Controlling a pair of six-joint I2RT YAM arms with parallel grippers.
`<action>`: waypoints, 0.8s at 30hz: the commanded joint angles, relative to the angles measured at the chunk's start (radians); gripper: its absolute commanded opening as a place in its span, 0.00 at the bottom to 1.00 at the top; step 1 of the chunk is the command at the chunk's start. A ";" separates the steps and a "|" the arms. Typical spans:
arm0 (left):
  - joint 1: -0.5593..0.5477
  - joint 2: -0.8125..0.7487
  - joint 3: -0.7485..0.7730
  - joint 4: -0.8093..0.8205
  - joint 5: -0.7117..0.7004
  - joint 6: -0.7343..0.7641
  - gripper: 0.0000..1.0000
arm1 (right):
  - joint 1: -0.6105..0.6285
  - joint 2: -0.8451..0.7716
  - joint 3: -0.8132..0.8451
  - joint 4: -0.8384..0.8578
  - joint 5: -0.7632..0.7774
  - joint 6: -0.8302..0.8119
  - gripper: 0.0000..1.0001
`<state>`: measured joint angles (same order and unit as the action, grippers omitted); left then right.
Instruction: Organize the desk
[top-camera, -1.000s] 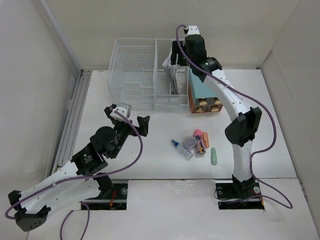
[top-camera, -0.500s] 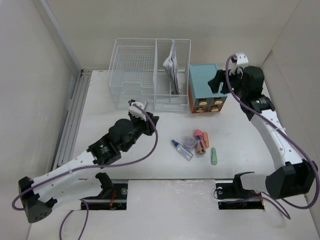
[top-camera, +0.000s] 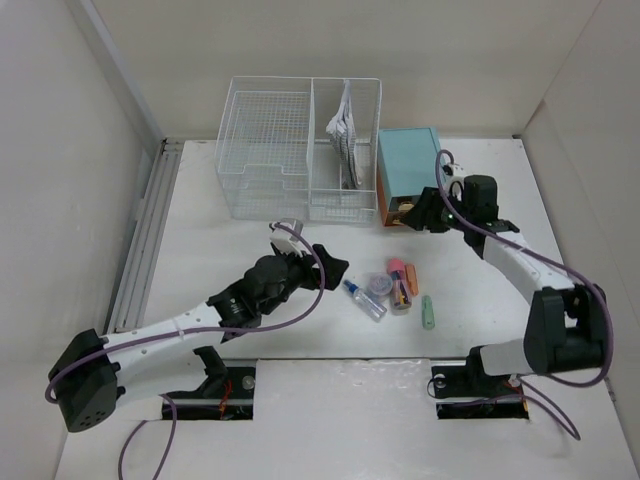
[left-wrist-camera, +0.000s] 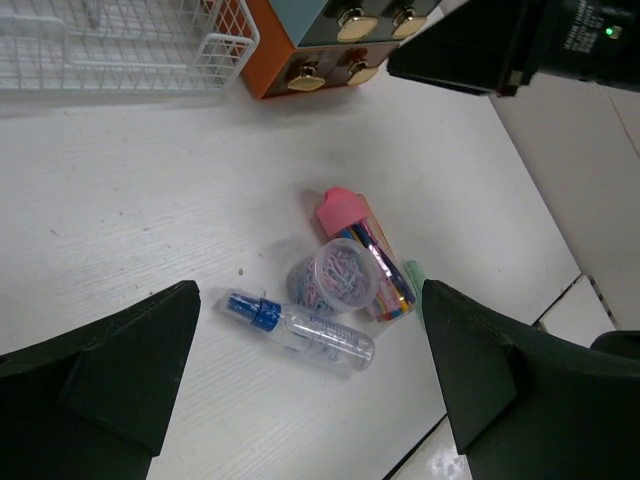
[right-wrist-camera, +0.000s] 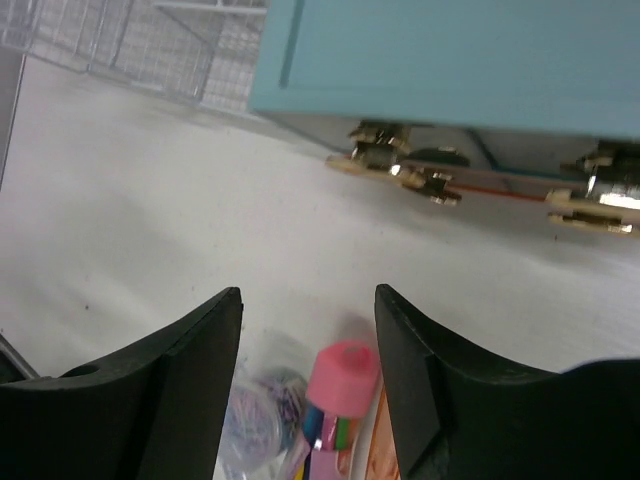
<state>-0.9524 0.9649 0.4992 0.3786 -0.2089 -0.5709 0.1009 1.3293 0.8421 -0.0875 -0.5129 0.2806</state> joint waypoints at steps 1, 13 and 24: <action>-0.014 -0.003 -0.019 0.134 0.014 -0.066 0.92 | -0.017 0.096 0.069 0.138 -0.015 0.069 0.61; -0.032 -0.057 -0.068 0.134 0.003 -0.044 0.92 | -0.017 0.251 0.114 0.293 0.016 0.193 0.65; -0.042 -0.045 -0.087 0.134 0.003 -0.044 0.90 | -0.006 0.216 0.034 0.466 0.129 0.318 0.64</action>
<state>-0.9859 0.9199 0.4179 0.4637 -0.2096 -0.6113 0.0917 1.5856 0.8783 0.1509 -0.4641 0.5663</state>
